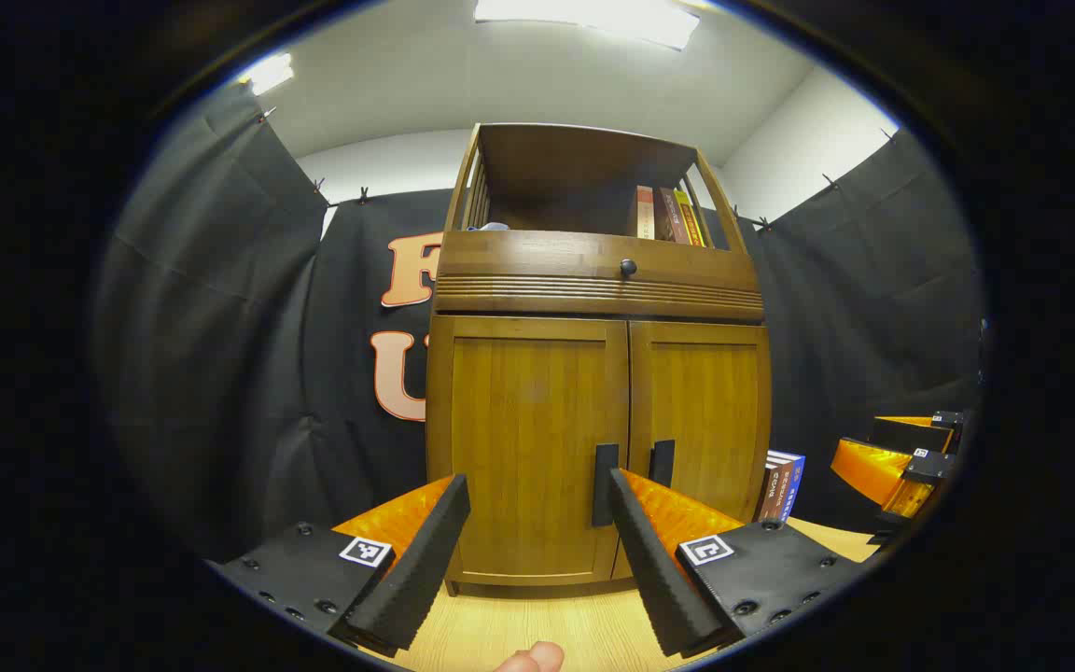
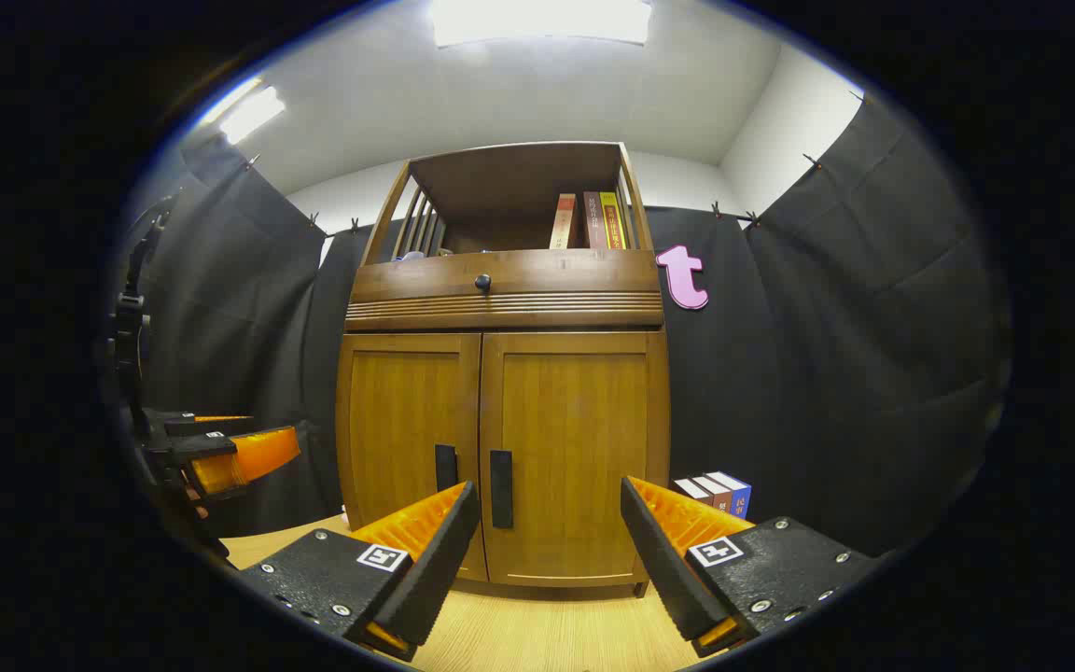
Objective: Open the right door of the double-door shoe cabinet with the right hand, and open the left door with the left hand.
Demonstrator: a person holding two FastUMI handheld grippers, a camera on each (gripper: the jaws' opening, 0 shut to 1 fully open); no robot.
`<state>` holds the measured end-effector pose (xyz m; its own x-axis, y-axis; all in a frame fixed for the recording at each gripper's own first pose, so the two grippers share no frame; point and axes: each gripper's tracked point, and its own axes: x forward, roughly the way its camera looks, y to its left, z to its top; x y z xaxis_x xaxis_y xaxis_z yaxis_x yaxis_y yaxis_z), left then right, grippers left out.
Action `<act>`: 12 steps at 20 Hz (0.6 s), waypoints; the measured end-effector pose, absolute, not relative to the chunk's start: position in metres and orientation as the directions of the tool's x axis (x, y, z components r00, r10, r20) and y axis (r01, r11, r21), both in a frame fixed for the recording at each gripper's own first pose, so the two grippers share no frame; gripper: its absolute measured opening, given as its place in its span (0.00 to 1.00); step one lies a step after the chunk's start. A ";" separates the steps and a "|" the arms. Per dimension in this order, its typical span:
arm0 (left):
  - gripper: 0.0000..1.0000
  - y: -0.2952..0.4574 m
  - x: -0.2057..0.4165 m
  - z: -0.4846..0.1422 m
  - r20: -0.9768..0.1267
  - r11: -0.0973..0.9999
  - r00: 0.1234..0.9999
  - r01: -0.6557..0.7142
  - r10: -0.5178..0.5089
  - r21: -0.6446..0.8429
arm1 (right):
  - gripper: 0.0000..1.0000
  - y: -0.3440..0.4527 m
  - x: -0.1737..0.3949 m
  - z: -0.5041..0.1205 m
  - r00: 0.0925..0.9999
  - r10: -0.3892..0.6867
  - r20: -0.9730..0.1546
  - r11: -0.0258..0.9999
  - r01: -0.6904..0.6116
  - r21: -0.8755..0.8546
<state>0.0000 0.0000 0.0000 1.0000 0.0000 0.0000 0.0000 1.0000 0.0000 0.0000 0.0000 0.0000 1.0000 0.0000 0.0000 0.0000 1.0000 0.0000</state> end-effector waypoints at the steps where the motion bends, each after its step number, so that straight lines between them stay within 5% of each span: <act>1: 0.95 0.000 0.000 0.000 0.000 1.000 1.000 -0.004 0.004 0.002 | 0.94 0.001 0.001 -0.001 1.000 0.005 -0.003 1.000 -0.005 0.004; 12: 0.96 -0.002 -0.002 0.005 0.014 1.000 1.000 -0.013 0.013 0.029 | 0.94 -0.003 0.001 0.001 1.000 0.005 0.000 1.000 -0.005 0.017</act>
